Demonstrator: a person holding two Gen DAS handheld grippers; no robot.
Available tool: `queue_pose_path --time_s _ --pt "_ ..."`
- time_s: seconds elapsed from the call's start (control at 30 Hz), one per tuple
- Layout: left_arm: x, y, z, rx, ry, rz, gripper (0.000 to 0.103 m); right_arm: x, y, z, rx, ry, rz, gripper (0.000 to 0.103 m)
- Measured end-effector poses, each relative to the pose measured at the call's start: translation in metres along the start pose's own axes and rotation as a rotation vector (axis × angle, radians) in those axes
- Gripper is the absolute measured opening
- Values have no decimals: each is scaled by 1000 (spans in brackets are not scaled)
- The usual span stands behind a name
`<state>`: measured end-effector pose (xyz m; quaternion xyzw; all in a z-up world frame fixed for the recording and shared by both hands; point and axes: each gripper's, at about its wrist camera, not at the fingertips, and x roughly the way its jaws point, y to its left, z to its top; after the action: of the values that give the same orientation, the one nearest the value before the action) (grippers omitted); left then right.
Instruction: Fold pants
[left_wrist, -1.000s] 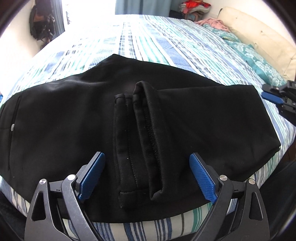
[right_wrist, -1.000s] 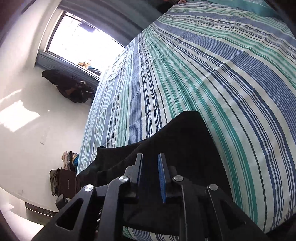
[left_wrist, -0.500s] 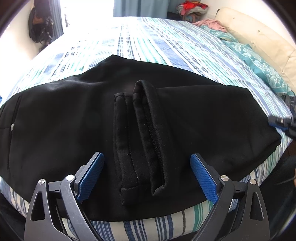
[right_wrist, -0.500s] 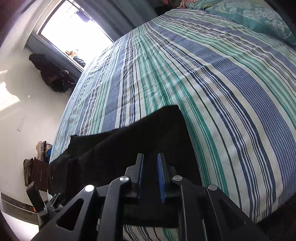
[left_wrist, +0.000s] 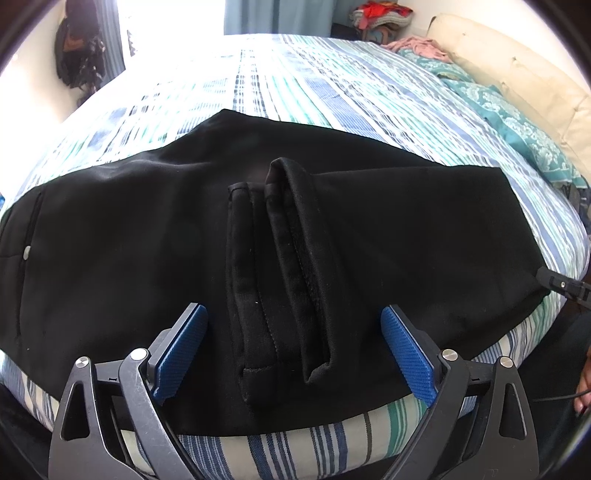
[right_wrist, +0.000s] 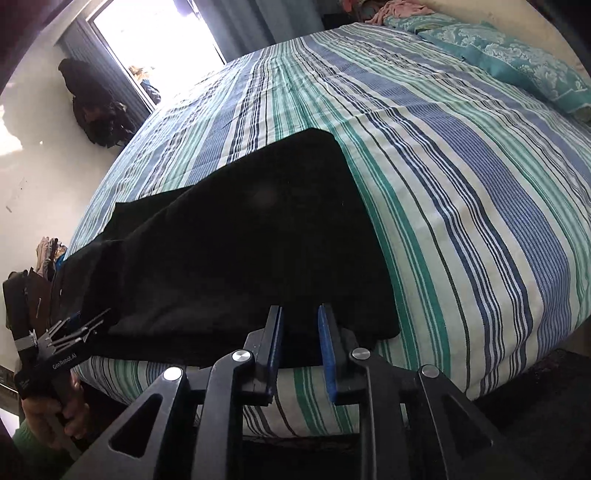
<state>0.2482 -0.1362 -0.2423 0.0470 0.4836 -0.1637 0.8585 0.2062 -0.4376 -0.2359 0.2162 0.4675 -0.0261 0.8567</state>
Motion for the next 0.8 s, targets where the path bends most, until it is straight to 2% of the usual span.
queue_pose_path --time_s 0.13,0.2,0.23,0.27,0.33,0.37,0.4,0.43,0.5,0.6,0.63,0.7,0.73,0.8 --pt "-13 16 8 -61 51 -42 96 1 2 -3 -25 4 -8 22" --pt "-27 42 18 -170 3 -108 96 2 2 -3 -26 2 -7 23" --pt "-31 60 25 -228 -22 -116 96 2 3 -4 -25 1 -8 23" --pt "-32 78 31 -277 -37 -92 96 2 3 -3 -24 -1 -9 23" --pt "-19 116 39 -347 -25 46 96 1 6 -3 -35 -3 -16 24" --pt "-6 134 39 -359 19 139 93 1 7 -3 -44 -2 -20 25" --pt "3 149 36 -364 53 171 84 2 8 -3 -54 -2 -24 25" --pt "2 154 35 -359 40 158 76 2 10 -3 -62 -2 -27 26" --pt "-12 148 33 -339 20 152 78 2 11 -3 -73 1 -28 27" --pt "-34 137 27 -314 -41 161 89 -2 13 -2 -77 -10 -25 33" --pt "-41 139 27 -317 -69 167 91 -2 15 -3 -80 -10 -18 38" --pt "-47 153 33 -326 -96 192 96 1 19 -4 -98 -7 -29 41" --pt "-45 163 36 -337 -96 217 96 2 22 -4 -109 -4 -42 41" --pt "-33 191 39 -384 -37 275 96 -6 34 -1 -149 -23 -95 41"
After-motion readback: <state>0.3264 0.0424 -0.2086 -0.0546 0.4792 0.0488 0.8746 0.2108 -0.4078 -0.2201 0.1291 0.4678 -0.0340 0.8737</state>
